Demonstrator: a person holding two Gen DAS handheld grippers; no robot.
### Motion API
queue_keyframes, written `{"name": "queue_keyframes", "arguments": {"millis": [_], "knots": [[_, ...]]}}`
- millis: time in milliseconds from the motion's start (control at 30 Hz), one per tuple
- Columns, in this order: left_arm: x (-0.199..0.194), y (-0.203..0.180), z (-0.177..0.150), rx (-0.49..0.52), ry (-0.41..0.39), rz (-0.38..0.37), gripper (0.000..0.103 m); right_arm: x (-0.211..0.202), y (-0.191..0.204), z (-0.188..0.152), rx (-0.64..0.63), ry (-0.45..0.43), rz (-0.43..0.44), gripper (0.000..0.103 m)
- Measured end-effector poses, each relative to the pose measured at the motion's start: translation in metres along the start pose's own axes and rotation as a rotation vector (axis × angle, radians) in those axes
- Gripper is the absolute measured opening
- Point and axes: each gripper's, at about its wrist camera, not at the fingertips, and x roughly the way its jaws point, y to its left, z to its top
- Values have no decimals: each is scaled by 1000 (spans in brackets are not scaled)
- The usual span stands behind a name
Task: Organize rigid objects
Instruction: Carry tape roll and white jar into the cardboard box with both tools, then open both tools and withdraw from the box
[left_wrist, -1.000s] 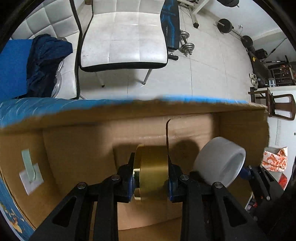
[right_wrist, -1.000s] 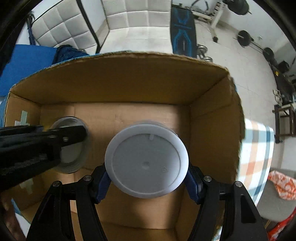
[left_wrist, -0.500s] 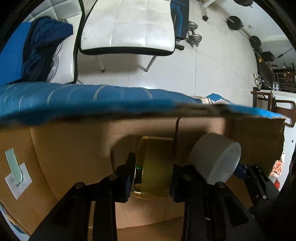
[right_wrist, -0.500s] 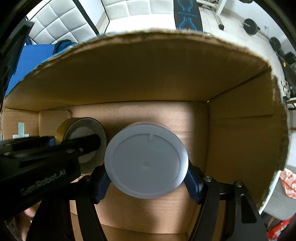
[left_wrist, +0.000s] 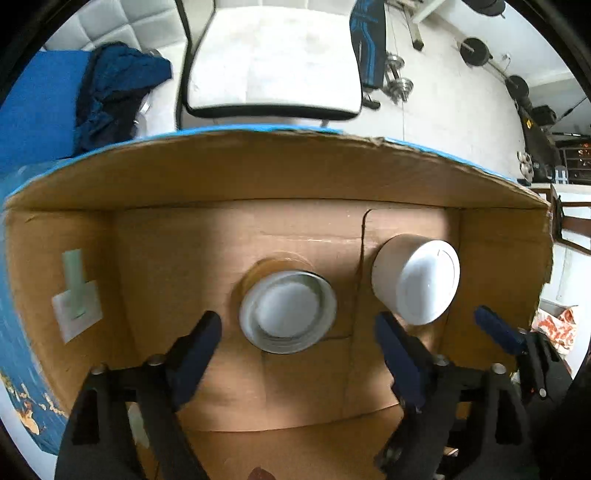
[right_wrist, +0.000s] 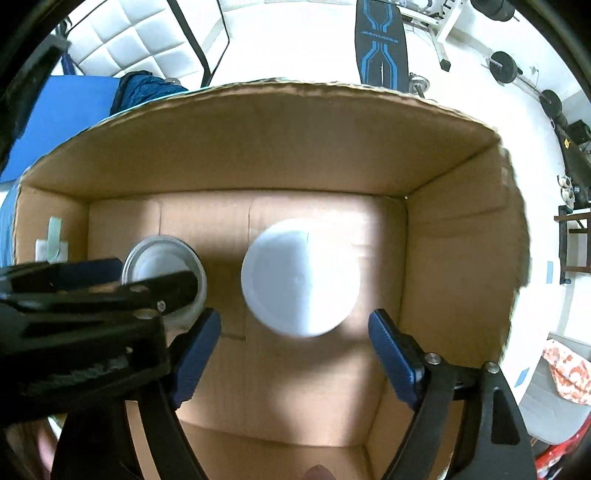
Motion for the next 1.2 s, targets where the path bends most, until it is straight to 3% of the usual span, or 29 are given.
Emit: {"name": "queue_keyframes", "arguments": {"millis": [100, 267, 700, 1100, 1200], "knots": [[-16, 5, -16, 0, -58, 19, 97, -13, 3, -14, 8, -21, 2, 103], [-40, 13, -50, -15, -133, 9, 98, -28, -1, -36, 44, -44, 20, 103], [-125, 11, -151, 13, -400, 89, 98, -101, 21, -114, 46, -208, 16, 103], [-173, 4, -230, 45, -537, 104, 98, -169, 29, -178, 34, -358, 51, 103], [-167, 3, -247, 52, -530, 131, 98, -168, 23, -195, 40, -352, 62, 103]]}}
